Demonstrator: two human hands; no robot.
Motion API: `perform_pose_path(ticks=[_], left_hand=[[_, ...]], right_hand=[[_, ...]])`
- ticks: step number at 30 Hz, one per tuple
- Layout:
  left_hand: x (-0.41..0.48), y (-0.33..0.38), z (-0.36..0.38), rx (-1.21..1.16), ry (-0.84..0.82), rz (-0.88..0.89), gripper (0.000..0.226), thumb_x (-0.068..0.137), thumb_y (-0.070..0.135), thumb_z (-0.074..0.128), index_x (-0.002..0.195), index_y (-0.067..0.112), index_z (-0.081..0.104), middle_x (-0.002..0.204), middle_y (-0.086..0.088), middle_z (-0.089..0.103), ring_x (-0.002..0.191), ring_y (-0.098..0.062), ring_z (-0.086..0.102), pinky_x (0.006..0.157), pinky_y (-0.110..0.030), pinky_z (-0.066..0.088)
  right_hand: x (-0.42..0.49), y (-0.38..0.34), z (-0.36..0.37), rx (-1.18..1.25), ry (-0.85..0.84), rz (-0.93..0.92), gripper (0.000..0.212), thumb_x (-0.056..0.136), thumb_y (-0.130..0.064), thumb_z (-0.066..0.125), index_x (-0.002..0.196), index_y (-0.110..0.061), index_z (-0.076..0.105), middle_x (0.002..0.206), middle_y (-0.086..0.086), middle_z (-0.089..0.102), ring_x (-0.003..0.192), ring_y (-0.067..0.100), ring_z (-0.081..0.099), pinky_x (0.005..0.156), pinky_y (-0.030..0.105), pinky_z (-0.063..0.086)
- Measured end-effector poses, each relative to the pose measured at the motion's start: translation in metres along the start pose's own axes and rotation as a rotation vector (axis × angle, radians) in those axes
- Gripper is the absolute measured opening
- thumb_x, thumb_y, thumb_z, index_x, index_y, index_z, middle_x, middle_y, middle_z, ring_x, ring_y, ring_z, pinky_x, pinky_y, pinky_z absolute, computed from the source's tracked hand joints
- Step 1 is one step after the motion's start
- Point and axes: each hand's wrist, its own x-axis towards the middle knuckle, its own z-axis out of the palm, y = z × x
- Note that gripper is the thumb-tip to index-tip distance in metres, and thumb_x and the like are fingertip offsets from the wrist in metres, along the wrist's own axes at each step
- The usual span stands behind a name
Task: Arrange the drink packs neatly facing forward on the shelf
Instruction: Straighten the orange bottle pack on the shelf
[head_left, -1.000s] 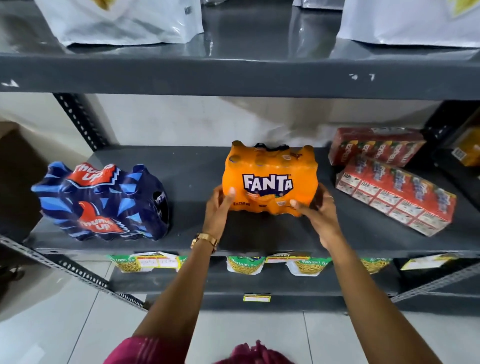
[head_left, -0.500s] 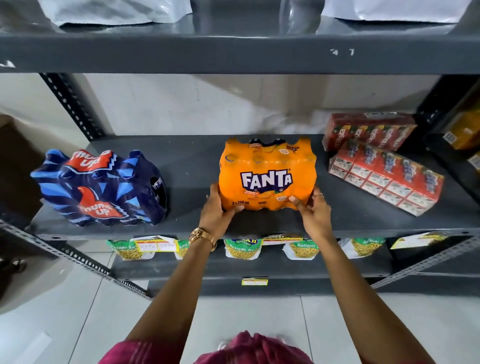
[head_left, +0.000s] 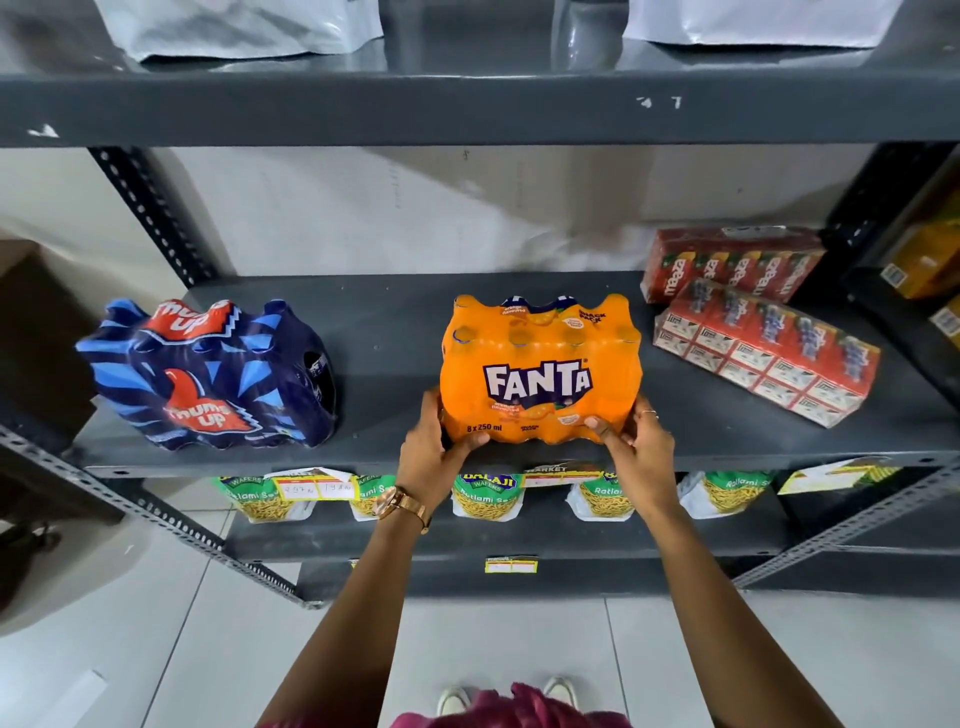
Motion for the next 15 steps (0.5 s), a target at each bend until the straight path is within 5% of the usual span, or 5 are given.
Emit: perform_pose_path(ticks=[4,6,8,12,15], left_hand=[[-0.003,-0.003,0.003,-0.022,0.009,0.037,0.074,0.076,0.029,0.076,0.132,0.014,0.030,0.128,-0.009,0.058,0.113,-0.030,0.060,0.080,-0.025,0.051],[-0.011,0.001,0.008,-0.052,0.056,0.107,0.096,0.072,0.035,0.077,0.143,0.019,0.014,0.147,-0.012,0.038,0.132,-0.029,0.044,0.099,-0.035,0.047],[-0.016,0.017,0.020,0.040,0.208,0.233,0.104,0.075,0.039,0.073,0.147,0.021,0.002,0.159,-0.015,0.007,0.146,-0.030,0.015,0.116,-0.048,0.028],[-0.013,0.073,0.056,0.470,0.486,0.739,0.085,0.086,0.039,0.062,0.147,0.022,0.006,0.159,-0.012,-0.008,0.148,-0.031,-0.003,0.119,-0.054,0.005],[-0.006,0.122,0.097,0.552,0.531,0.894,0.067,0.086,0.032,0.062,0.141,0.020,0.026,0.157,-0.013,0.009,0.148,-0.027,0.001,0.119,-0.050,0.008]], right_hand=[[0.000,0.000,0.000,0.040,0.001,0.027,0.047,0.085,-0.026,0.068,0.127,-0.011,0.052,0.121,0.008,0.066,0.103,0.015,0.064,0.092,0.027,0.052],[0.002,0.000,-0.004,0.075,-0.029,0.074,0.051,0.083,-0.028,0.071,0.128,-0.013,0.051,0.125,0.009,0.065,0.109,0.019,0.063,0.098,0.037,0.052],[0.007,0.000,-0.012,0.165,-0.082,0.118,0.064,0.079,-0.027,0.076,0.134,-0.016,0.047,0.133,0.006,0.061,0.119,0.018,0.060,0.103,0.041,0.049],[0.020,-0.009,-0.039,0.339,-0.039,0.102,0.073,0.081,-0.009,0.073,0.144,-0.014,0.038,0.149,0.007,0.046,0.136,0.019,0.046,0.113,0.040,0.039],[0.042,-0.017,-0.085,0.365,-0.018,-0.019,0.061,0.083,-0.008,0.072,0.136,-0.020,0.045,0.138,0.005,0.055,0.127,0.015,0.053,0.105,0.032,0.046]])
